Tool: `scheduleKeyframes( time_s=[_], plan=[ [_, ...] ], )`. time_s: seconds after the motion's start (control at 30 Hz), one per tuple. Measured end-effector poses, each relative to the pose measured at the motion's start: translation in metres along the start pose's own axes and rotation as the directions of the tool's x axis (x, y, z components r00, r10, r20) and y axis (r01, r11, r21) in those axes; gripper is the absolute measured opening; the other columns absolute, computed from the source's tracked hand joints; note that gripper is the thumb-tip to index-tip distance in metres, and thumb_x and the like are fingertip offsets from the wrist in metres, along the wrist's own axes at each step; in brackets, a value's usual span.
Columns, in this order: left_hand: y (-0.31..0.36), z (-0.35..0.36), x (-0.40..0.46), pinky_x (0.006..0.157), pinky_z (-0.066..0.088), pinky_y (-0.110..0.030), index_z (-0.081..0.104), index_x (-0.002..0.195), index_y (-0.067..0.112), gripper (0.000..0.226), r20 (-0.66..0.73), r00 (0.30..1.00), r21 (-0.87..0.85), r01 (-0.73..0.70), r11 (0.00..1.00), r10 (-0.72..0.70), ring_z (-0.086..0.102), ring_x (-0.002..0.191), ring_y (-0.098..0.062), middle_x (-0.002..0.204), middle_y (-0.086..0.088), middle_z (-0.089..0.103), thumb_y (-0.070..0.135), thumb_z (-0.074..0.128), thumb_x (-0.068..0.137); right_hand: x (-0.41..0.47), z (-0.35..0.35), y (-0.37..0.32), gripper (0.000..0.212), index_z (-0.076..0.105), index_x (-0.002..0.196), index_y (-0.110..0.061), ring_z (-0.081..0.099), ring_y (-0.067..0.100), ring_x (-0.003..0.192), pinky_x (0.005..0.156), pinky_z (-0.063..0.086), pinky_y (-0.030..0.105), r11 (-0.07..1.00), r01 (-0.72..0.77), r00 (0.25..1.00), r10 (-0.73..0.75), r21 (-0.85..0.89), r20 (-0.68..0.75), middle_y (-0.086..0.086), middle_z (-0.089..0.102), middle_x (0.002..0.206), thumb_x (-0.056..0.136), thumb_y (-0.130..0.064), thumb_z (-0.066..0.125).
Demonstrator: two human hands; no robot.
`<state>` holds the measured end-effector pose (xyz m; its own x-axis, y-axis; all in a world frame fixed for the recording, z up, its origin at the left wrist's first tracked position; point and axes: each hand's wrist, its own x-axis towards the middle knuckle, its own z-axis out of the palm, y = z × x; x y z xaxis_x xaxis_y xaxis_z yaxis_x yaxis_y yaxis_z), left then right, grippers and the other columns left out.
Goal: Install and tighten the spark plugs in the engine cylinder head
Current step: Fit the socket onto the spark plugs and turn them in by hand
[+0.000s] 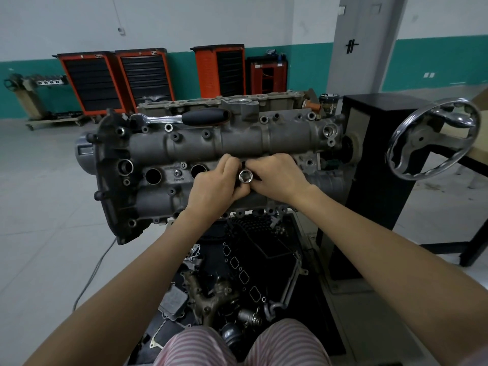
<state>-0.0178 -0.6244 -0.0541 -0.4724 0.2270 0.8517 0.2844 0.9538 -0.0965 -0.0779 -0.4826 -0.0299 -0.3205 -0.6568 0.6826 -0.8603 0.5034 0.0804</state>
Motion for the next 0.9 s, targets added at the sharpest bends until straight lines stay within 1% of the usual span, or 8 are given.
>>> scheduleKeyframes(
  time_s=[0.1, 0.2, 0.43, 0.57, 0.63, 0.7, 0.8, 0.9],
  plan=[
    [-0.0039, 0.0044, -0.0010, 0.036, 0.024, -0.020, 0.030, 0.080, 0.014, 0.030, -0.020, 1.000, 0.017, -0.003, 1.000, 0.003, 0.047, 0.038, -0.026, 0.063, -0.008, 0.052, 0.037, 0.048, 0.080, 0.0000, -0.0024, -0.0025, 0.014, 0.057, 0.057, -0.001, 0.057, 0.033, 0.049, 0.046, 0.035, 0.030, 1.000, 0.004, 1.000, -0.004, 0.025, -0.017, 0.015, 0.060, 0.054, 0.067, -0.003, 0.066],
    [-0.0067, 0.0058, -0.0016, 0.037, 0.023, -0.021, 0.031, 0.079, 0.014, 0.027, -0.021, 0.999, 0.031, -0.025, 0.999, 0.026, 0.047, 0.038, -0.027, 0.064, -0.008, 0.052, 0.035, 0.046, 0.087, -0.0002, -0.0026, -0.0035, 0.018, 0.055, 0.053, -0.004, 0.055, 0.030, 0.045, 0.044, 0.033, 0.027, 1.000, -0.001, 0.999, 0.002, 0.029, -0.035, 0.012, 0.058, 0.050, 0.065, -0.004, 0.069],
    [-0.0002, -0.0005, -0.0004, 0.030, 0.033, -0.027, 0.048, 0.075, 0.001, 0.028, -0.009, 1.000, -0.025, -0.015, 1.000, 0.015, 0.045, 0.035, -0.029, 0.068, -0.015, 0.053, 0.027, 0.046, 0.086, 0.0008, 0.0022, 0.0007, 0.019, 0.055, 0.080, -0.007, 0.061, 0.032, 0.065, 0.051, 0.030, 0.030, 0.998, -0.050, 0.998, 0.051, -0.025, 0.030, 0.009, 0.065, 0.068, 0.077, -0.025, 0.060],
    [0.0003, -0.0003, -0.0008, 0.033, 0.027, -0.023, 0.035, 0.084, 0.011, 0.020, -0.008, 1.000, -0.011, -0.012, 1.000, 0.012, 0.045, 0.035, -0.026, 0.071, -0.013, 0.055, 0.029, 0.045, 0.085, 0.0003, 0.0001, 0.0000, 0.014, 0.057, 0.073, -0.003, 0.059, 0.034, 0.059, 0.048, 0.030, 0.030, 1.000, -0.014, 1.000, 0.014, -0.002, 0.011, 0.013, 0.063, 0.063, 0.078, -0.016, 0.060],
    [-0.0006, 0.0012, -0.0004, 0.034, 0.026, -0.023, 0.042, 0.082, 0.007, 0.023, -0.012, 1.000, 0.008, -0.002, 1.000, 0.002, 0.046, 0.036, -0.026, 0.068, -0.012, 0.054, 0.030, 0.046, 0.082, 0.0002, -0.0014, -0.0007, 0.013, 0.058, 0.066, -0.002, 0.059, 0.034, 0.054, 0.046, 0.032, 0.031, 1.000, -0.011, 1.000, 0.011, 0.011, -0.003, 0.014, 0.062, 0.059, 0.075, -0.010, 0.063],
    [-0.0025, 0.0032, -0.0003, 0.035, 0.026, -0.023, 0.050, 0.073, 0.003, 0.029, -0.015, 1.000, 0.036, 0.002, 0.999, -0.002, 0.047, 0.039, -0.027, 0.064, -0.010, 0.052, 0.032, 0.049, 0.080, -0.0001, -0.0020, -0.0017, 0.012, 0.059, 0.062, -0.001, 0.058, 0.034, 0.052, 0.046, 0.035, 0.031, 0.999, -0.019, 1.000, 0.019, 0.026, -0.009, 0.015, 0.061, 0.057, 0.070, -0.005, 0.066],
    [-0.0054, 0.0053, -0.0011, 0.035, 0.027, -0.024, 0.053, 0.069, 0.005, 0.032, -0.015, 1.000, 0.048, -0.017, 0.999, 0.017, 0.049, 0.041, -0.025, 0.063, -0.007, 0.053, 0.033, 0.050, 0.085, -0.0001, -0.0018, -0.0017, 0.011, 0.061, 0.065, -0.002, 0.060, 0.035, 0.059, 0.050, 0.038, 0.034, 0.999, -0.044, 0.999, 0.044, 0.018, 0.029, 0.016, 0.063, 0.062, 0.074, -0.008, 0.064],
    [-0.0055, 0.0039, -0.0013, 0.036, 0.026, -0.023, 0.054, 0.069, 0.005, 0.032, -0.002, 0.999, 0.052, -0.032, 0.998, 0.033, 0.049, 0.040, -0.025, 0.063, -0.007, 0.055, 0.031, 0.047, 0.087, -0.0004, -0.0003, 0.0001, 0.014, 0.060, 0.071, -0.005, 0.061, 0.035, 0.068, 0.054, 0.035, 0.034, 0.999, -0.053, 0.997, 0.053, -0.008, 0.053, 0.014, 0.065, 0.069, 0.078, -0.017, 0.061]
  ],
)
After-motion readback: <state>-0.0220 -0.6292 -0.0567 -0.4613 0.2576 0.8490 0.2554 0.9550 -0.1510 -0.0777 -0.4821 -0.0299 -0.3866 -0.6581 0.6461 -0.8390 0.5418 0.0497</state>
